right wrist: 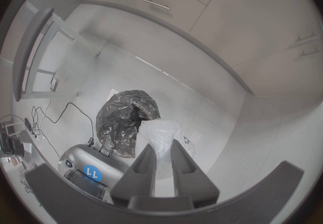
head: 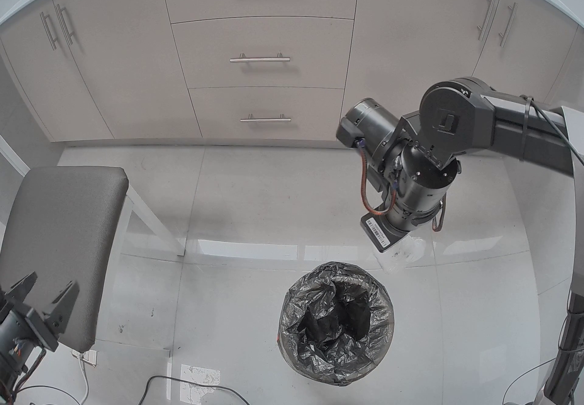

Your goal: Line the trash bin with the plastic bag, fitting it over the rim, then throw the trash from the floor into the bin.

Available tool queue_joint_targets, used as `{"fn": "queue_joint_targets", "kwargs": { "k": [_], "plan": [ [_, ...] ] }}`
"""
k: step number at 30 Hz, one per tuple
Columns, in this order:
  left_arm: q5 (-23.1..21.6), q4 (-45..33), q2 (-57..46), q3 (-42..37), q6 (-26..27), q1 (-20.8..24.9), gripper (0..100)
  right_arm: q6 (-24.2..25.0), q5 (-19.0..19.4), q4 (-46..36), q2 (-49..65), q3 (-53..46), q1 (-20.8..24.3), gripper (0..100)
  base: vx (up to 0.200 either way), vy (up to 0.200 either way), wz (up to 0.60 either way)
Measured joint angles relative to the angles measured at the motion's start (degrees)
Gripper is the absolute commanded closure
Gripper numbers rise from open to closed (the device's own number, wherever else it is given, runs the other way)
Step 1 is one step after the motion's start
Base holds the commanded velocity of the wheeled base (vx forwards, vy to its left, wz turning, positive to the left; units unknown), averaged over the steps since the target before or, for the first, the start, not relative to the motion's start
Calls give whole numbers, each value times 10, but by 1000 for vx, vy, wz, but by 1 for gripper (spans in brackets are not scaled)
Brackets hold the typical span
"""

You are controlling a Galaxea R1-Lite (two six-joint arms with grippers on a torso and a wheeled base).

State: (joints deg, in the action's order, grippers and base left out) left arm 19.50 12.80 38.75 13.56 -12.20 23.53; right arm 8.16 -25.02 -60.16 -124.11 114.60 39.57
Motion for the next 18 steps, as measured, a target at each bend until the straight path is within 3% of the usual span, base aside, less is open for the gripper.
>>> {"fn": "queue_joint_targets", "kwargs": {
  "k": [10, 18],
  "plan": [
    [30, -96, -249, -75, 101, -150, 0, -3, -15, 45, -18, 0, 76, 100, 0, 0, 0],
    [32, -111, -319, -121, 105, -189, 0, -4, -20, 97, -58, 0, 118, 100, 0, 0, 0]
  ]
}}
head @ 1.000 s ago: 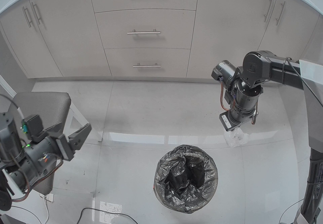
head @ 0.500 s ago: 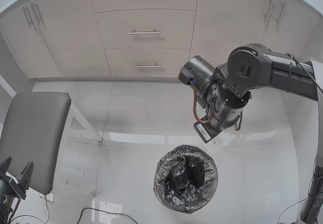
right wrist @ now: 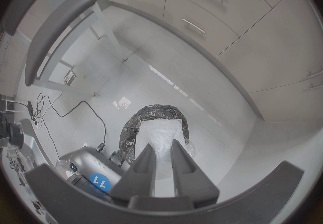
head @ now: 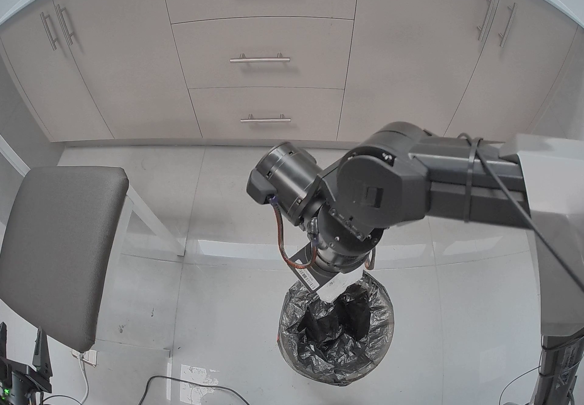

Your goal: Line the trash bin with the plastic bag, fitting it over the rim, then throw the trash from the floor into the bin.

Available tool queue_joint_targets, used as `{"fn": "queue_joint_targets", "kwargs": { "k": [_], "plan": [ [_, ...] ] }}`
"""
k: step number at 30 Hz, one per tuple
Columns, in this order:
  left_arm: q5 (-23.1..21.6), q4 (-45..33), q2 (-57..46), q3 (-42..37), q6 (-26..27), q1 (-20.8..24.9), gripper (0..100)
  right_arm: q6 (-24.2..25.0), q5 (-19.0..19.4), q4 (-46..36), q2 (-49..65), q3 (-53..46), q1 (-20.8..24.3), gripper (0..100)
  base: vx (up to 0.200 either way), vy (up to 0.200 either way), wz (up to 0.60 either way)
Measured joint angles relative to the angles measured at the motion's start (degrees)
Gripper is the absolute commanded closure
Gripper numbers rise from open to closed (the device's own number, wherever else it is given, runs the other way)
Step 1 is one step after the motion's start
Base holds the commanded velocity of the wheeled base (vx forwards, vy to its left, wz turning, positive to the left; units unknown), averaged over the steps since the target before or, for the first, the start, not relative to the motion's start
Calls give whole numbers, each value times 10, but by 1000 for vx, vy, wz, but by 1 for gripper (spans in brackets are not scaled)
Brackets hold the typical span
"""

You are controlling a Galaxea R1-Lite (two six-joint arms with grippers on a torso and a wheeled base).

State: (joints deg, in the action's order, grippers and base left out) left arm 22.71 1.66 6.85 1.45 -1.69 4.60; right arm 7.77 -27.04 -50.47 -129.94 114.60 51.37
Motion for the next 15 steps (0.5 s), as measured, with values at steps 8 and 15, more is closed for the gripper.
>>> {"fn": "queue_joint_targets", "kwargs": {
  "k": [8, 15],
  "plan": [
    [-94, -1, -14, -4, -29, -3, 0, 12, 1, 1, -24, 0, 7, 100, 0, 0, 0],
    [-143, -3, -17, -5, -59, -3, 0, 19, 4, 5, -53, 0, 10, 100, 0, 0, 0]
  ]
}}
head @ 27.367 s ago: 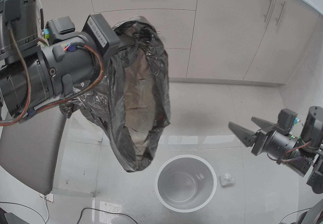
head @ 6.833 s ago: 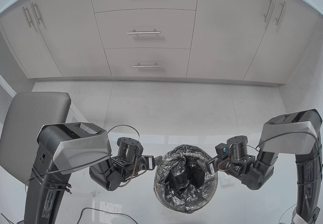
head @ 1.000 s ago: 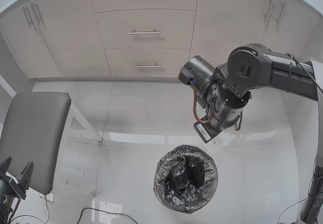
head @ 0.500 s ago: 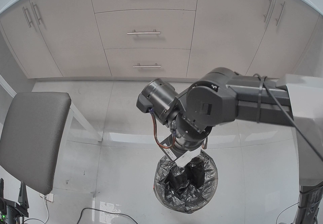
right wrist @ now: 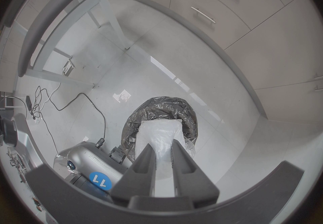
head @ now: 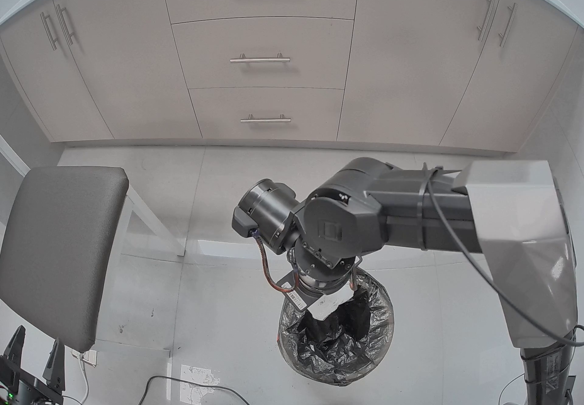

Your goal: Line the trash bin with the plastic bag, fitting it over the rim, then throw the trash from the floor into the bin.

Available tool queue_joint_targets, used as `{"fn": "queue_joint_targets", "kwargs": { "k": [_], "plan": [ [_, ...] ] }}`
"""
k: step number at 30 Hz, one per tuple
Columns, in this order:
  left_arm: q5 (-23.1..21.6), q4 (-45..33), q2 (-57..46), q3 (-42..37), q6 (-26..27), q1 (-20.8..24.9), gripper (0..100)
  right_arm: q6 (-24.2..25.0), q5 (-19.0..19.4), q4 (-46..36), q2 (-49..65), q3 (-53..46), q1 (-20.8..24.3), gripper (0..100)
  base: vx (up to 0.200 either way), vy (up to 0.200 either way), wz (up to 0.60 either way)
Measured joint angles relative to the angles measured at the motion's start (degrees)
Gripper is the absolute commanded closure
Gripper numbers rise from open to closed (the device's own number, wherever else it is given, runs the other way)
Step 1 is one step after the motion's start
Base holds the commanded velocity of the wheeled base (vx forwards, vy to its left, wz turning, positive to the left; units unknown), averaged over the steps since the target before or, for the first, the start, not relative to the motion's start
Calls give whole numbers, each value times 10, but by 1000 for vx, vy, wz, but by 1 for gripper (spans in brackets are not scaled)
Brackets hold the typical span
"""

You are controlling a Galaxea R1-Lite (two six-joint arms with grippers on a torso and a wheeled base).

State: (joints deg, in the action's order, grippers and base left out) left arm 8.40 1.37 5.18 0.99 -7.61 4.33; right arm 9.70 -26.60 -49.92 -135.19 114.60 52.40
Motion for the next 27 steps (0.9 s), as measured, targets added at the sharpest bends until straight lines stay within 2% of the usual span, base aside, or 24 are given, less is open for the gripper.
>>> {"fn": "queue_joint_targets", "kwargs": {
  "k": [6, 14, 19, 27],
  "plan": [
    [2, -5, 0, 0, -13, 0, 0, 10, 2, 31, -30, 0, 2, 100, 0, 0, 0],
    [-1, 0, -1, 0, 21, 0, 0, 4, 2, 43, -78, 0, -7, 100, 0, 0, 0],
    [-1, -2, -1, 0, 74, 0, 0, -6, 2, 63, -99, 0, -20, 100, 0, 0, 0],
    [-1, -6, -2, 0, 71, -8, 0, -6, 2, 65, -121, 0, -55, 100, 0, 0, 0]
  ]
}}
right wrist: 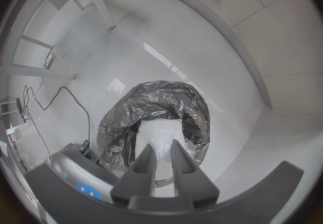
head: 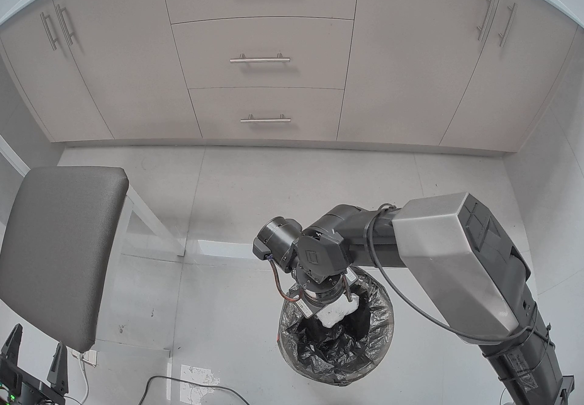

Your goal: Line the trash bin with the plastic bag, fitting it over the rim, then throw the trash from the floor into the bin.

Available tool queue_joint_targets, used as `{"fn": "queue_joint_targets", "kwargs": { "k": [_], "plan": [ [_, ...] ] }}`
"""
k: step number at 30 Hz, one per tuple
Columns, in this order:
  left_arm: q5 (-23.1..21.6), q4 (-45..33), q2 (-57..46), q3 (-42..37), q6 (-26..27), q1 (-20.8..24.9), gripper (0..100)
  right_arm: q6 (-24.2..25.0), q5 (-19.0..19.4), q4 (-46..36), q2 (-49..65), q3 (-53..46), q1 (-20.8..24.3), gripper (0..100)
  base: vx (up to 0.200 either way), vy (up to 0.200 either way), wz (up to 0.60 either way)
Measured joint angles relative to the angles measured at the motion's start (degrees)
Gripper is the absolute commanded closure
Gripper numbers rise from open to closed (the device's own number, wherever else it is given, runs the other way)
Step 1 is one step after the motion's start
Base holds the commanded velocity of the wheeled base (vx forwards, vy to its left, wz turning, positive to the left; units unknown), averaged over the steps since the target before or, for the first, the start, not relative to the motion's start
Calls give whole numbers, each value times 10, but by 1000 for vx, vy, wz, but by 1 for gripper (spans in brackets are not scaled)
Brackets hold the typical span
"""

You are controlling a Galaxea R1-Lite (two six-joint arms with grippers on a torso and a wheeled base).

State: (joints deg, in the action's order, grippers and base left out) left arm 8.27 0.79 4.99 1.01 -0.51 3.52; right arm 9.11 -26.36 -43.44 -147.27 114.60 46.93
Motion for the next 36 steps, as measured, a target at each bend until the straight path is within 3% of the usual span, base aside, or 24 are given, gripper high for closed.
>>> {"fn": "queue_joint_targets", "kwargs": {
  "k": [7, 18, 19, 28, 36],
  "plan": [
    [-2, 2, -22, 0, 2, -32, 0, 0, 2, 3, -22, 0, -11, 100, 0, 0, 0],
    [-5, 2, -39, 0, -24, -35, 0, -4, 1, 4, -39, 0, -9, 100, 0, 0, 0],
    [-5, 2, -40, 0, -27, -35, 0, -4, 1, 4, -41, 0, -8, 0, 0, 0, 0],
    [-25, 1, -42, 0, -46, -35, 0, -4, 0, 18, -59, 0, -6, 0, 0, 0, 0],
    [-44, 0, -42, 0, -29, -34, 0, -8, -2, 32, -63, 0, -9, 0, 0, 0, 0]
  ]
}}
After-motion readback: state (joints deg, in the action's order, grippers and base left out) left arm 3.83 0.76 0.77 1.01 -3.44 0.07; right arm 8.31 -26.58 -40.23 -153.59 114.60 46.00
